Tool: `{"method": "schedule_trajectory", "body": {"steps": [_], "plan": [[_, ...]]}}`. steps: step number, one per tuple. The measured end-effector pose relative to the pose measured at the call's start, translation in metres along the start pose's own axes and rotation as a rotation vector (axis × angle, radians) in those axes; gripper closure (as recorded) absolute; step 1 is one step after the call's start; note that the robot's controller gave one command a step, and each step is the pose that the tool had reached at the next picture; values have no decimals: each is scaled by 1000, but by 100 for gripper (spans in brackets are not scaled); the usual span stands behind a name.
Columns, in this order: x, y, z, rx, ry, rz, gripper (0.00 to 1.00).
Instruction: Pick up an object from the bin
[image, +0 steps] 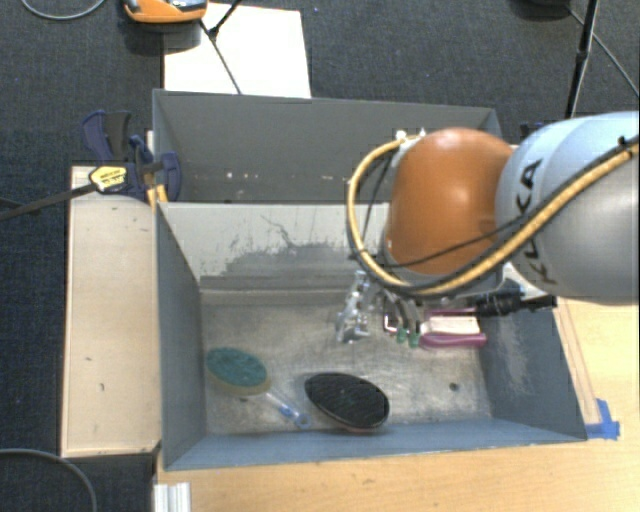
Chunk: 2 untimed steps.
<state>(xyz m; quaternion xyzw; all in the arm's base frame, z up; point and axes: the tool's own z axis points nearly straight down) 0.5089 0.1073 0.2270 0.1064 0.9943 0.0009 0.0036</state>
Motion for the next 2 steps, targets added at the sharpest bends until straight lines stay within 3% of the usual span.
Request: {"method": "schedule_trajectory", "body": {"steps": [1,2], "plan": [[1,0,2,1,4,1,0],[-28,-100,133,7,1,-32,0]]}}
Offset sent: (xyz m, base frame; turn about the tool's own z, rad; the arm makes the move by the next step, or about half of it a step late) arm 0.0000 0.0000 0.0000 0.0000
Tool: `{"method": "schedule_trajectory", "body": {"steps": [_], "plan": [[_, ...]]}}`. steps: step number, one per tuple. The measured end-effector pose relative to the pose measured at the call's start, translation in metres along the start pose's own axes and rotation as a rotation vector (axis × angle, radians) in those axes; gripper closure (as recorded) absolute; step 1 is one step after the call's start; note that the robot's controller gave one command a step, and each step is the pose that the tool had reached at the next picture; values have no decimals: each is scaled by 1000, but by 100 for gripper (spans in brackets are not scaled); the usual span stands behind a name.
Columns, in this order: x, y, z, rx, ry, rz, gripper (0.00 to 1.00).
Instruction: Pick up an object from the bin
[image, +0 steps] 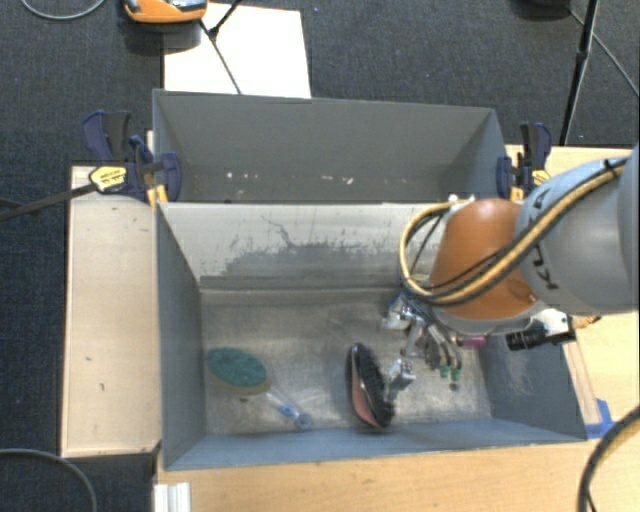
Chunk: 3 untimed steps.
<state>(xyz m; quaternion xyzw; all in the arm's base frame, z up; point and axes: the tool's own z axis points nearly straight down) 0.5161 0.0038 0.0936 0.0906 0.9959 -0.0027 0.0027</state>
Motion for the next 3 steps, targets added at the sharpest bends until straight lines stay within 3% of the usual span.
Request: {"method": "schedule_trajectory", "body": {"steps": [1,2,3], "plan": [[11,19,1,-5,-15,-55,0],[28,80,-6,-8,-3,190,0],[31,80,-2,-4,6,192,100]]}}
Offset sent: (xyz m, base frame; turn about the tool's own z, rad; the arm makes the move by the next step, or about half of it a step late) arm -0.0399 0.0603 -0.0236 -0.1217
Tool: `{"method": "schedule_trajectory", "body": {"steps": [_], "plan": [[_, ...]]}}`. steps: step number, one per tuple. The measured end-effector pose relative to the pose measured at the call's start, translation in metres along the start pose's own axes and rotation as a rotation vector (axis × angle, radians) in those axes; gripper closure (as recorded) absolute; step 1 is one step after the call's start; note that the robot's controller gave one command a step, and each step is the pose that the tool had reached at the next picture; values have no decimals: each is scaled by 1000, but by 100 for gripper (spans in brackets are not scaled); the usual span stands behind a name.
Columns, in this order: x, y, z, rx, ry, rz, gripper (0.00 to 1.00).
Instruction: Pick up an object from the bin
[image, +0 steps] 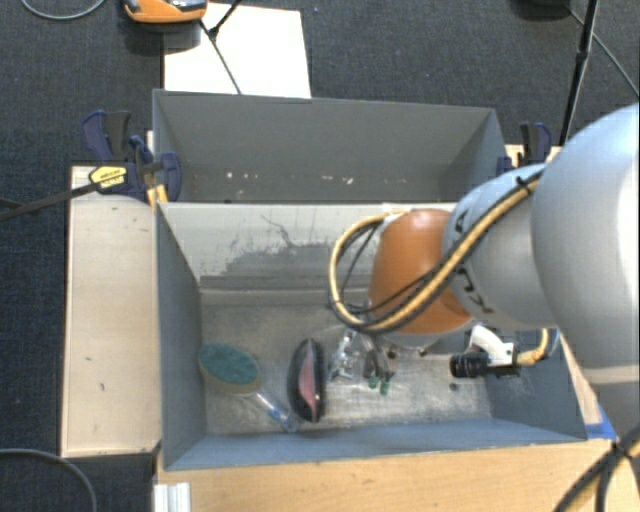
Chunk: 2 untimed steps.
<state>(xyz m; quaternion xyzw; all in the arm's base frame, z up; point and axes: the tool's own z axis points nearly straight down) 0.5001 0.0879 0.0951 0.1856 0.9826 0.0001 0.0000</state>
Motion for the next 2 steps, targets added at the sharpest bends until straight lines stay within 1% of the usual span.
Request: {"method": "schedule_trajectory", "body": {"steps": [1,2], "plan": [[-28,-17,-94,-4,-10,-34,100],[-25,-16,-90,-1,-2,-37,0]]}}
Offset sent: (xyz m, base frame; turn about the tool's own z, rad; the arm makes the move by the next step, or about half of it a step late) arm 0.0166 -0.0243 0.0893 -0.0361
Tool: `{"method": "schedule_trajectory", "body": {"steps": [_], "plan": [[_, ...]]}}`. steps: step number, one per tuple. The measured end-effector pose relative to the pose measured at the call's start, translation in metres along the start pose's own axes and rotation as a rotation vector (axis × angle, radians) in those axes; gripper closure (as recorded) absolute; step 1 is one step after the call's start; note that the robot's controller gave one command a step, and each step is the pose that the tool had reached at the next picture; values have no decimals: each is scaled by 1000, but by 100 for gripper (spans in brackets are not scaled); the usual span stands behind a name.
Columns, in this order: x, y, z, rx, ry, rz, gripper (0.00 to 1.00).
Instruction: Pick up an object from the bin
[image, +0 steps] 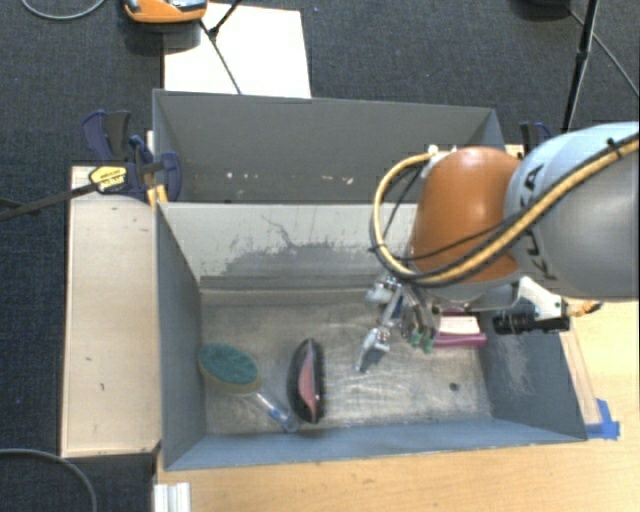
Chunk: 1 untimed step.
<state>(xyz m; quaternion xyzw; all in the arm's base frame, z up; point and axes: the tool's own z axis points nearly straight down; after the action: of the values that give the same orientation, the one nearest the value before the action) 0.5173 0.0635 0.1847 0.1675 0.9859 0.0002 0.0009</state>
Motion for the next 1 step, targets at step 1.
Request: {"method": "schedule_trajectory", "body": {"steps": [1], "plan": [[48,48,105,4,8,-286,0]]}}
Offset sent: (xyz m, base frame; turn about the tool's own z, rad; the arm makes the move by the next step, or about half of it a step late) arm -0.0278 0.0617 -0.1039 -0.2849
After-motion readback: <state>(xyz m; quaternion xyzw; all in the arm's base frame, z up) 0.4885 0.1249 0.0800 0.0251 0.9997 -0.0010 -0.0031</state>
